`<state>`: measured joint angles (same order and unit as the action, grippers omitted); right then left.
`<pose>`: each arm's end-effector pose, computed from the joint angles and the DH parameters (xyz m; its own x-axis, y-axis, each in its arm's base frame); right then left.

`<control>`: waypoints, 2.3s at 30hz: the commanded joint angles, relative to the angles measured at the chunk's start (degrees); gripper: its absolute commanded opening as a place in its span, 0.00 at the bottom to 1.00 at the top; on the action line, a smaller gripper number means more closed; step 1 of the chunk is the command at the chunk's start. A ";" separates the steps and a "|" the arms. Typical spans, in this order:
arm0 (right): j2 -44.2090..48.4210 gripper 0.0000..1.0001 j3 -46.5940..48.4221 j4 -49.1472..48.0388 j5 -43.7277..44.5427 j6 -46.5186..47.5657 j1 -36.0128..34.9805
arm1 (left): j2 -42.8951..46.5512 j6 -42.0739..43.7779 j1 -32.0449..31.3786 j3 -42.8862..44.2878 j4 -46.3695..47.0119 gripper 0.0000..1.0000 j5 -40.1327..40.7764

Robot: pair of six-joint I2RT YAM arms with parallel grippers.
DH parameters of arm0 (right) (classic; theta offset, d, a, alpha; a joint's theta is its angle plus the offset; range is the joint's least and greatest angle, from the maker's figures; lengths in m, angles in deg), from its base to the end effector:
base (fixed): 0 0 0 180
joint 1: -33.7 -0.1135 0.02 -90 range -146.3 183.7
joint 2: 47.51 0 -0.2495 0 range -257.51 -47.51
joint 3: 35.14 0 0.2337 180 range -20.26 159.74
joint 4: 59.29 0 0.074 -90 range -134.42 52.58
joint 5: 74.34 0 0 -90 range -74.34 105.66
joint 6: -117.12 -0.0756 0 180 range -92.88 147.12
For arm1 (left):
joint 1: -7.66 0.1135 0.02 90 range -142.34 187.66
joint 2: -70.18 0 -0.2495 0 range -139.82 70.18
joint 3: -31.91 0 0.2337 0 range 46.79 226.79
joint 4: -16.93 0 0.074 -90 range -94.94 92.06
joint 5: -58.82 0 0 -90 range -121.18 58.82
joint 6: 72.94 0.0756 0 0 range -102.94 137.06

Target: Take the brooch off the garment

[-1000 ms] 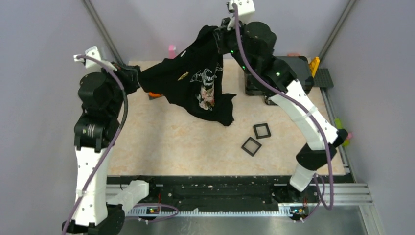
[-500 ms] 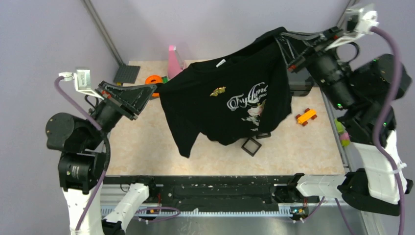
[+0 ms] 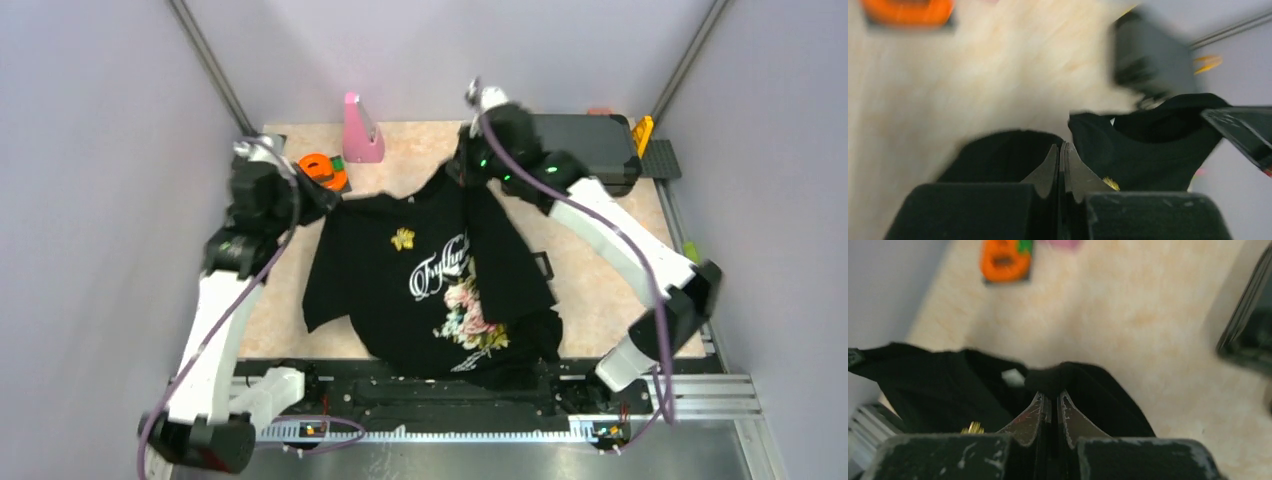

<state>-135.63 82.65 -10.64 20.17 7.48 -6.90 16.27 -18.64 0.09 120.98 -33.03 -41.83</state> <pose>0.2743 0.2272 0.4300 -0.4317 0.0713 -0.8992 -0.4748 0.8296 0.2937 0.2038 -0.0412 0.4118 -0.3845 -0.5274 -0.7576 0.1012 0.7917 -0.6025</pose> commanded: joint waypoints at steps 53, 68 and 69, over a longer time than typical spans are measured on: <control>-13.71 0.22 -46.32 -40.78 1.86 0.46 -1.24 | -41.08 3.44 -23.45 -13.08 12.12 0.58 16.73; -9.76 0.23 -51.52 -47.51 1.00 -0.48 -1.15 | -51.76 4.85 -25.20 -2.32 2.74 0.71 23.94; -9.65 0.23 -51.76 -47.77 1.13 -0.63 -1.10 | -52.25 4.85 -25.15 -1.90 2.25 0.72 24.47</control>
<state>-148.61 31.85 -55.38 21.55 7.50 -7.81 -34.31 -14.25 -25.07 115.93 -26.91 -20.83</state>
